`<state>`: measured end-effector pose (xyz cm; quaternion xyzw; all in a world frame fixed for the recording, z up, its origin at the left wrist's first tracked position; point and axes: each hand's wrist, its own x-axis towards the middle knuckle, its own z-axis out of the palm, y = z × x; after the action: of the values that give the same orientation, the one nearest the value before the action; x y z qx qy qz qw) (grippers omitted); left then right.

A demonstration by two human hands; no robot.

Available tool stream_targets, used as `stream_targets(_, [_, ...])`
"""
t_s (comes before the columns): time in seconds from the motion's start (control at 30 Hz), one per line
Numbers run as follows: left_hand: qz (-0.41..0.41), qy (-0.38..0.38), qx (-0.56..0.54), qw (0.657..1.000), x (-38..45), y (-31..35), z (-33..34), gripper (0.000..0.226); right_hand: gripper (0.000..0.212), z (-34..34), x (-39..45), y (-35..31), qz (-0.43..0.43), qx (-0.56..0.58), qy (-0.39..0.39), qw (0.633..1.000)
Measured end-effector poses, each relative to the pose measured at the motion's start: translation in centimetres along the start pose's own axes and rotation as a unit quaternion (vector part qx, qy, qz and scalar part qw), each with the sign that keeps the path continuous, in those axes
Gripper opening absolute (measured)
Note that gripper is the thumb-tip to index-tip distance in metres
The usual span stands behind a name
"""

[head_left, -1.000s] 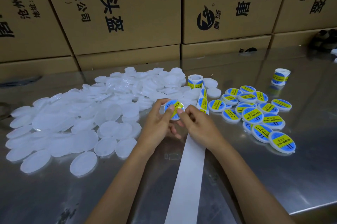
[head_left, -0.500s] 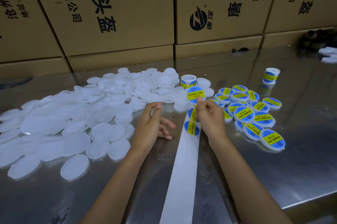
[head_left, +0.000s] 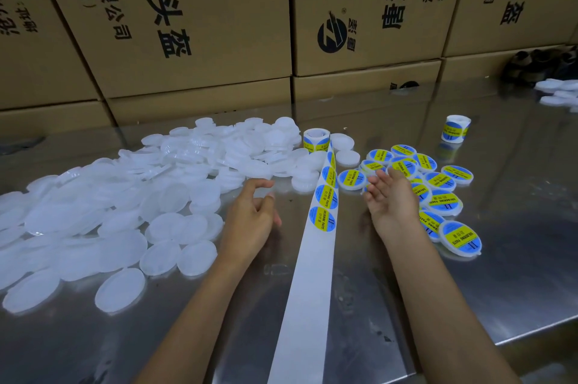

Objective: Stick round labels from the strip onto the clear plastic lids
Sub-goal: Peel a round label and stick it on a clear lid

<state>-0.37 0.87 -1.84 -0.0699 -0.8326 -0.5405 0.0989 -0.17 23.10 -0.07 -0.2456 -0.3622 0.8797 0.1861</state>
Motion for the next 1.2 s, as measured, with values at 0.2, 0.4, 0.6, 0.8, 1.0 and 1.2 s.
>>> stream_targets(0.2, [0.008,-0.002,0.02,1.0,0.0,-0.2,0.1,0.022,0.015,0.4,0.1,0.3,-0.082,-0.139,-0.032,0.986])
stream_targets(0.4, [0.013,-0.007,0.036,0.999,0.0,-0.2,0.1,0.022,0.018,0.6,0.6,1.8,-0.119,-0.336,-0.086,0.93])
stream_targets(0.6, [0.023,-0.016,0.065,0.998,-0.3,-0.1,0.0,0.024,0.024,0.3,1.7,2.4,-0.148,-0.396,-0.041,0.905])
stream_targets(0.8, [0.021,-0.018,0.068,0.997,-0.4,-0.3,0.3,0.029,0.03,0.6,2.4,2.1,-0.166,-0.395,-0.019,0.904])
stream_targets(1.0, [0.012,-0.012,0.089,0.996,0.5,-0.4,0.9,0.025,0.028,1.6,5.3,0.1,-0.38,-0.574,-0.033,0.725])
stream_targets(1.2, [-0.001,-0.003,0.072,0.997,1.7,-0.5,1.2,0.022,0.052,3.5,10.4,-1.3,-0.288,-0.79,-0.07,0.537])
